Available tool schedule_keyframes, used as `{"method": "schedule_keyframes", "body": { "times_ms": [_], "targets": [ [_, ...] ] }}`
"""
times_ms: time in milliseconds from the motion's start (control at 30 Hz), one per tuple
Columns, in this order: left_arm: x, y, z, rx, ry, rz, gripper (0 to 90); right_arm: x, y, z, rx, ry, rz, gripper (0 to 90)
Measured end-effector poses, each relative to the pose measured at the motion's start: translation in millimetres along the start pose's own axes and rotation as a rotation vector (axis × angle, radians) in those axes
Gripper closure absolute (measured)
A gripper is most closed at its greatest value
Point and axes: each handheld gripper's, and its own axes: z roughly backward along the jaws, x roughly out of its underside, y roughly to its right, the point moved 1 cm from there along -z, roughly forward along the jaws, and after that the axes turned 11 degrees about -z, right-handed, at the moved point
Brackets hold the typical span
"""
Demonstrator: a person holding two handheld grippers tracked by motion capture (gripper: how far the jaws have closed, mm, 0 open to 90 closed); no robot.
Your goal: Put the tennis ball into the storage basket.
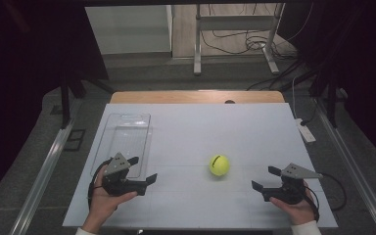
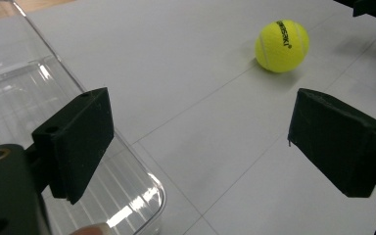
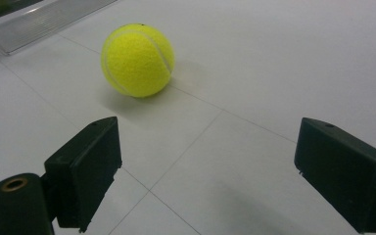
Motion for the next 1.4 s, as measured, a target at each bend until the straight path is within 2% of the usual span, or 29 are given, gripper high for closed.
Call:
{"method": "schedule_keyframes", "body": {
  "times_ms": [700,1400],
  "targets": [
    [-13.3,5.8,-14.9,0.034,-0.029,-0.023,10.2,-1.8,-2.6,-1.9,0.001,0.001,0.017,8.7],
    [-33.1,16.0,-39.0,0.091,-0.062,-0.060,10.2,-3.2,-4.5,-2.0,0.010,0.004,0.022,6.4]
  ]
}}
